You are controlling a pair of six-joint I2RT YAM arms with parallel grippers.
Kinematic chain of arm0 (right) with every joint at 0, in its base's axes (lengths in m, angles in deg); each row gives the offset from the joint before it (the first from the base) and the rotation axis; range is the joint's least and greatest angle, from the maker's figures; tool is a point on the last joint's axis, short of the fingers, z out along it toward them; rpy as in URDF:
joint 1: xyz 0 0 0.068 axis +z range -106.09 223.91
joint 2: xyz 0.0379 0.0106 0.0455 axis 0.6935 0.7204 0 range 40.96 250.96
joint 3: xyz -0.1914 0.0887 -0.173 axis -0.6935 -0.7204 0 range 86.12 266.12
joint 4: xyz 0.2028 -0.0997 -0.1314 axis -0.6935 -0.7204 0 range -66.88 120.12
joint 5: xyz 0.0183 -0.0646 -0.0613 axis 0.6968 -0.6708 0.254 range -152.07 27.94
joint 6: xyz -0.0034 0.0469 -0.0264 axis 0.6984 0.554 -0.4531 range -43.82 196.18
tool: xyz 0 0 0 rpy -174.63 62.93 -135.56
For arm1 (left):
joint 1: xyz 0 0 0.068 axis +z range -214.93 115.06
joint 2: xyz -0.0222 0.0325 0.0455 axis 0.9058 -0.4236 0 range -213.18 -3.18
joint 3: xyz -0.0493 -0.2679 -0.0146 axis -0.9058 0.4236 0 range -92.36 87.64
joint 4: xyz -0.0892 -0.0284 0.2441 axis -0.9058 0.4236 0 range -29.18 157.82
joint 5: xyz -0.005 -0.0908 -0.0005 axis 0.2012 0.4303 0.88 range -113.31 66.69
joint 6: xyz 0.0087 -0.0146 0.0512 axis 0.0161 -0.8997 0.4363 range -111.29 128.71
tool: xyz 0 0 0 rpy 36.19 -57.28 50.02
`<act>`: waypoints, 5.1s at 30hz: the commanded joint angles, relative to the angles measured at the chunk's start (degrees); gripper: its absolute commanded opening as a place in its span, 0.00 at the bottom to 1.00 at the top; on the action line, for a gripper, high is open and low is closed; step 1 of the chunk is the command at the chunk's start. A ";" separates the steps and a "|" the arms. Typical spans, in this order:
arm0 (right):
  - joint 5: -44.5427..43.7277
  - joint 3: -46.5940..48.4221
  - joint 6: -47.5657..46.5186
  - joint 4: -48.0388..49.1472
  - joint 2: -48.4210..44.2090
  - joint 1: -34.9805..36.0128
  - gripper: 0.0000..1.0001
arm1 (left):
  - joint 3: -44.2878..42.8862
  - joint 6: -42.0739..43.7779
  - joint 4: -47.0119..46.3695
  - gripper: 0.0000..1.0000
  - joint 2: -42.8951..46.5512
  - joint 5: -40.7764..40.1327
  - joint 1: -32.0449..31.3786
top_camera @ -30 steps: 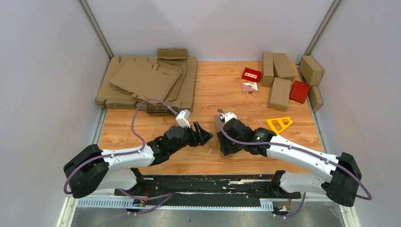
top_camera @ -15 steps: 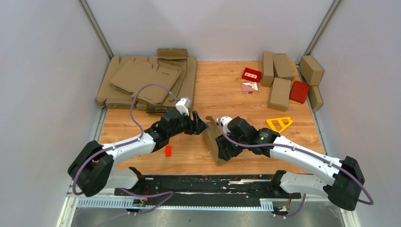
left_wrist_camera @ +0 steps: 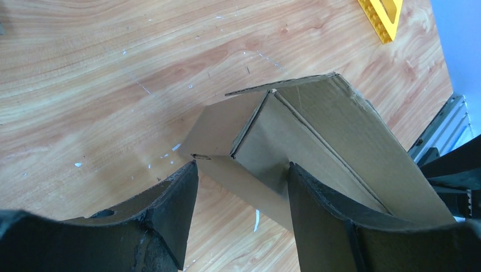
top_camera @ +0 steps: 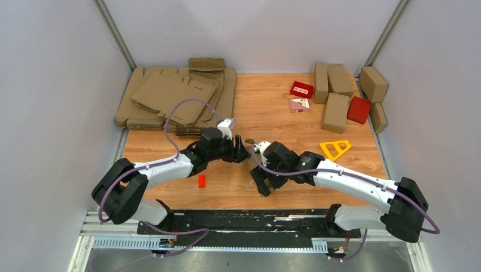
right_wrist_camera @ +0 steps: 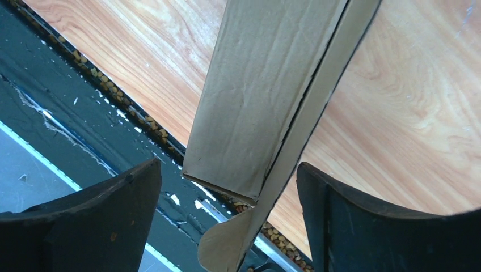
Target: Fold the paper box
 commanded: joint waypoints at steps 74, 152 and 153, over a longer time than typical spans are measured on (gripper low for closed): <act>-2.62 12.37 -6.07 -6.40 10.95 -1.08 0.56 | -3.68 26.39 -1.50 0.08 5.29 19.99 2.69; -12.04 -0.12 15.97 0.45 -8.09 -3.74 0.63 | 17.42 7.55 3.20 0.04 33.23 -4.64 2.63; -12.14 -0.50 16.11 0.83 -8.21 -3.91 0.61 | 17.49 7.27 3.23 0.04 33.50 -4.62 2.58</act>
